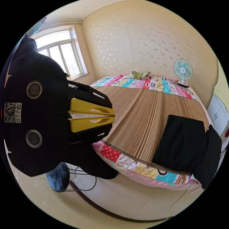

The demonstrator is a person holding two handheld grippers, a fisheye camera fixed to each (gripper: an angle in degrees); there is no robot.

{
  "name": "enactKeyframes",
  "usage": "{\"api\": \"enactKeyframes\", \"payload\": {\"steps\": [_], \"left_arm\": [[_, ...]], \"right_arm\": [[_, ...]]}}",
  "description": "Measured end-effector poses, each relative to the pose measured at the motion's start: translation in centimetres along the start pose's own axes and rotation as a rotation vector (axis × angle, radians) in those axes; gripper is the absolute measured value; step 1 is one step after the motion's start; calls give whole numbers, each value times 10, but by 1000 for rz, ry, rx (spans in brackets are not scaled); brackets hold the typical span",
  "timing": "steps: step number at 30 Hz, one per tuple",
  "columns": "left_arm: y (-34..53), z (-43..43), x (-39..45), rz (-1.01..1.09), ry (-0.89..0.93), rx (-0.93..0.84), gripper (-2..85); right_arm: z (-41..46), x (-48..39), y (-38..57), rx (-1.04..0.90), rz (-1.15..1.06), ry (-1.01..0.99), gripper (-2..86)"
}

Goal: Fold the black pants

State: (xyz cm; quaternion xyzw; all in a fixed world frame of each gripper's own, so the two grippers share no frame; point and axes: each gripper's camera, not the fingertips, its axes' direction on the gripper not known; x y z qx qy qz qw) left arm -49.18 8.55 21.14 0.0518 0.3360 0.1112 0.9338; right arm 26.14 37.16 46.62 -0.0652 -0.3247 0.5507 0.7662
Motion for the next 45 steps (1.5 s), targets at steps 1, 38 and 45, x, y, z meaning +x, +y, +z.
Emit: {"api": "enactKeyframes", "payload": {"steps": [1,38,45], "left_arm": [[-4,9,28,48,-12,15,-10],[-73,178,352,34,-175,-23,-10],[-108,191,349,11,-126,5,-10]], "right_arm": [[-3,6,-3,-3,9,-4,4],[-79,51,-435,-196,-53,780,134],[-176,12,-443,115,-76,645,37]]}}
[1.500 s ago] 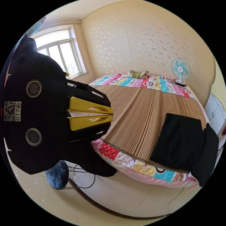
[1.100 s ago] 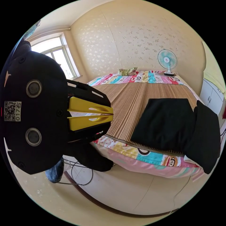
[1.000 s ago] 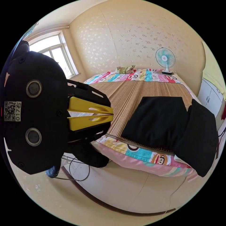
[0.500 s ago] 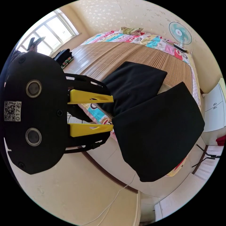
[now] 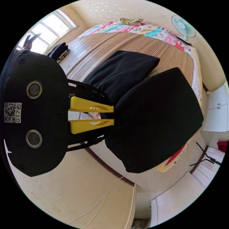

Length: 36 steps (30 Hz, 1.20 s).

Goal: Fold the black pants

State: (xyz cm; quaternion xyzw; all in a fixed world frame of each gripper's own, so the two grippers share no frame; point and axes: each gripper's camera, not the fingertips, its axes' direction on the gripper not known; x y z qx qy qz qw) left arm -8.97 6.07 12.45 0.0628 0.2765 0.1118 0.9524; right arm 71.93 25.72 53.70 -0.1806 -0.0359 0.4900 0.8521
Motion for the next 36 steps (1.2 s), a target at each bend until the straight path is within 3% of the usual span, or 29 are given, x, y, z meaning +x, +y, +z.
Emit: {"api": "enactKeyframes", "payload": {"steps": [3,7,9,11,13,15,19,22,27,33,36], "left_arm": [[-10,6,-6,-4,47,18,-10],[-26,21,-16,-16,130,13,-10],[-34,25,-18,-18,164,21,-10],[-41,26,-19,-12,199,36,-10],[-49,24,-17,10,232,61,-10],[-51,24,-17,24,239,78,-10],[-42,27,-21,27,244,86,-10],[-29,28,-30,-12,224,87,-10],[-10,27,-46,-90,164,42,-10],[-2,28,-51,-164,58,-16,-10],[-8,33,-48,-169,39,-30,-10]], "right_arm": [[-75,4,-10,214,-6,-189,29],[-163,-32,-26,386,-149,-280,22],[-226,-72,-23,540,-301,-314,14],[-290,-103,1,747,-500,-479,7],[-350,-139,19,840,-597,-436,4],[-389,-192,28,873,-711,-256,3],[-349,-256,-20,559,-820,-109,4],[-254,-266,-73,270,-760,-138,7],[-69,-243,-134,-109,-545,41,24],[-1,-247,-185,-201,-474,50,80],[-3,-276,-219,-159,-565,115,98]]}}
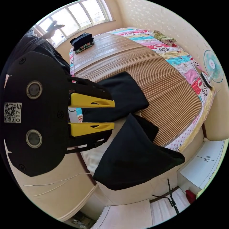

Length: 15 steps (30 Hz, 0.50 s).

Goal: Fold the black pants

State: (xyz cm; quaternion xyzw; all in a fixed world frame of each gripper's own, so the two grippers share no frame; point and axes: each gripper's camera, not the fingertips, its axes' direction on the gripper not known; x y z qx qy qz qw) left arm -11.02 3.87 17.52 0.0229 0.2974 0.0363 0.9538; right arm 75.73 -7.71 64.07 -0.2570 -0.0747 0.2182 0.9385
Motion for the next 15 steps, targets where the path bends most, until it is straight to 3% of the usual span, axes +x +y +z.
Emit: {"api": "enactKeyframes", "payload": {"steps": [4,10,12,15], "left_arm": [[-14,5,7,19,18,18,-10],[-29,14,-4,-8,110,39,-10],[-31,15,-13,-40,133,44,-10],[-33,14,-27,-80,157,58,-10]], "right_arm": [[2,-21,-52,-73,-170,195,103],[56,-44,-93,-379,-402,348,144],[83,-42,-89,-500,-460,508,145],[99,-40,-69,-515,-584,752,97]]}}
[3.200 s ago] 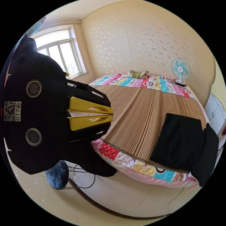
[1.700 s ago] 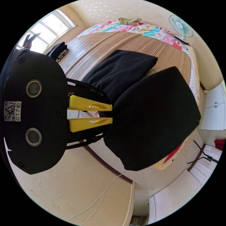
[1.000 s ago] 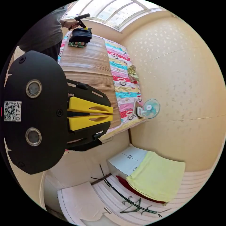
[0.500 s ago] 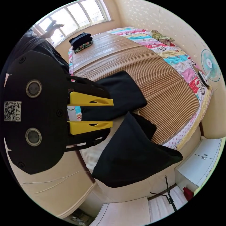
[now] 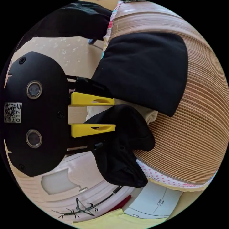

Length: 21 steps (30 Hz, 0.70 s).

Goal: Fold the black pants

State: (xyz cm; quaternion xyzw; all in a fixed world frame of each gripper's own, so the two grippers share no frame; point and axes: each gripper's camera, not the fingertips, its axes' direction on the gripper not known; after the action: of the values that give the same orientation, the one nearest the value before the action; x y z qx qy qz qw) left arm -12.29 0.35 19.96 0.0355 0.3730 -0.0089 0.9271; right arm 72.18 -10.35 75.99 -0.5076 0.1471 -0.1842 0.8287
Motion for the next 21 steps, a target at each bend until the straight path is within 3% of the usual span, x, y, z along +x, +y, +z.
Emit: {"api": "enactKeyframes", "payload": {"steps": [2,4,5,7,9,12,16,18,21], "left_arm": [[-1,-2,-7,-19,17,11,-10],[0,-6,-17,-42,54,28,-10],[1,-7,-19,-48,64,32,-10],[3,-13,-30,-66,101,49,-10],[5,-16,-39,-75,119,57,-10],[4,-18,-52,-86,148,58,-10],[-7,-10,-56,-54,184,16,-9],[-15,-4,-50,-3,195,-9,-9],[-28,7,-32,94,220,-49,-4]], "right_arm": [[5,5,6,-30,33,-1,78],[1,28,21,18,141,-172,62],[-1,52,40,95,225,-355,53],[2,92,89,290,359,-639,45],[19,139,174,617,502,-963,40],[58,171,283,983,593,-1292,36],[79,162,392,1414,511,-1489,33],[71,139,444,1701,298,-1594,32],[26,106,497,1899,37,-1539,29]]}}
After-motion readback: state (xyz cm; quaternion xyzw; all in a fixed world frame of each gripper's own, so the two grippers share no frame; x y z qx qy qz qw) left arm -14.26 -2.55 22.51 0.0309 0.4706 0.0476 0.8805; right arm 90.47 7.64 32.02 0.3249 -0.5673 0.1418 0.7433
